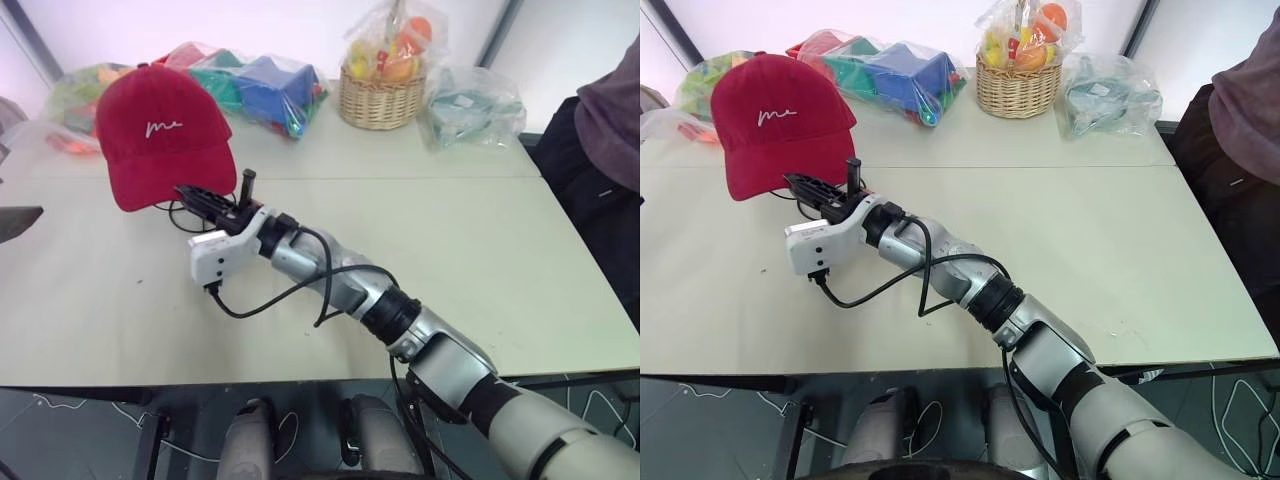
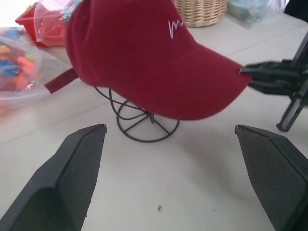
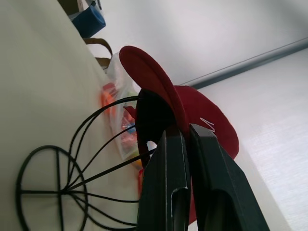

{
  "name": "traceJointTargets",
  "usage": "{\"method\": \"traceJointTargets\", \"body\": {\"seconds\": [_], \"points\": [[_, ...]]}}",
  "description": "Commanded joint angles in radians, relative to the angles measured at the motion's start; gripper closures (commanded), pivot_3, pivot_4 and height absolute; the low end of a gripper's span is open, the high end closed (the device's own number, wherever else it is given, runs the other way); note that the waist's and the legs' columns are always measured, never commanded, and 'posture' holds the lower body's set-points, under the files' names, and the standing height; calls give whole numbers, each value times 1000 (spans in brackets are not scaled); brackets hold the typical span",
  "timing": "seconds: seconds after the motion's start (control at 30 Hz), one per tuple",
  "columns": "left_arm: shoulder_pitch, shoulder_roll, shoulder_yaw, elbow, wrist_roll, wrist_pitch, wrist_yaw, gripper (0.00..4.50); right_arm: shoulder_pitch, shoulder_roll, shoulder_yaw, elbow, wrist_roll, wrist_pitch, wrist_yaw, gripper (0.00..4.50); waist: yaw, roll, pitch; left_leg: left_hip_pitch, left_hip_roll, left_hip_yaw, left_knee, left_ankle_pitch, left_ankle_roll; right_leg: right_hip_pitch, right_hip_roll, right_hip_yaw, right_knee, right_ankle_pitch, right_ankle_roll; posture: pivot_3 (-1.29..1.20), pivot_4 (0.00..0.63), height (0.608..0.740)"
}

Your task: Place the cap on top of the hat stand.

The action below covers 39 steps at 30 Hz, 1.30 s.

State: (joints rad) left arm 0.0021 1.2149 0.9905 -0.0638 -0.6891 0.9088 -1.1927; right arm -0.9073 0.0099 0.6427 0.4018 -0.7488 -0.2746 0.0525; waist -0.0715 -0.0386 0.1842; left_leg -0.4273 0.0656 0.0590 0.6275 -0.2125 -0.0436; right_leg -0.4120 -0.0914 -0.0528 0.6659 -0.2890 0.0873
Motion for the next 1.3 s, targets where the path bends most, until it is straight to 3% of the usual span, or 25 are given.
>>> {"method": "traceJointTargets", "body": {"seconds": [0.03, 0.37, 0.8, 1.3], "points": [[-17, -2, 1, -21, -14, -11, 8, 0, 8, 21, 28, 31, -16, -5, 4, 4435, 0, 0, 0, 0, 0, 0, 0, 0, 0, 0, 0, 0, 0, 0, 0, 0, 150, 740], [-45, 6, -38, 2, -15, -21, 13, 0, -9, 93, 92, 121, -46, 12, 49, 4435, -2, 0, 0, 1, 2, 0, 0, 0, -1, 0, 2, 0, 0, 1, -1, 0, 150, 740], [-56, 8, -38, 4, -17, -13, 12, 0, -10, 145, 27, 190, -5, 114, 66, 4435, 0, 1, 0, 1, 2, -1, -1, 1, -1, 0, 2, 0, 0, 1, -2, 0, 150, 740], [-75, -5, -73, 21, -20, -34, 25, 0, 2, 171, 41, 195, 11, 140, 98, 4435, 1, 2, 1, 1, 2, -1, -1, 1, -1, 0, 2, 0, 0, 1, -2, 0, 150, 740]]}}
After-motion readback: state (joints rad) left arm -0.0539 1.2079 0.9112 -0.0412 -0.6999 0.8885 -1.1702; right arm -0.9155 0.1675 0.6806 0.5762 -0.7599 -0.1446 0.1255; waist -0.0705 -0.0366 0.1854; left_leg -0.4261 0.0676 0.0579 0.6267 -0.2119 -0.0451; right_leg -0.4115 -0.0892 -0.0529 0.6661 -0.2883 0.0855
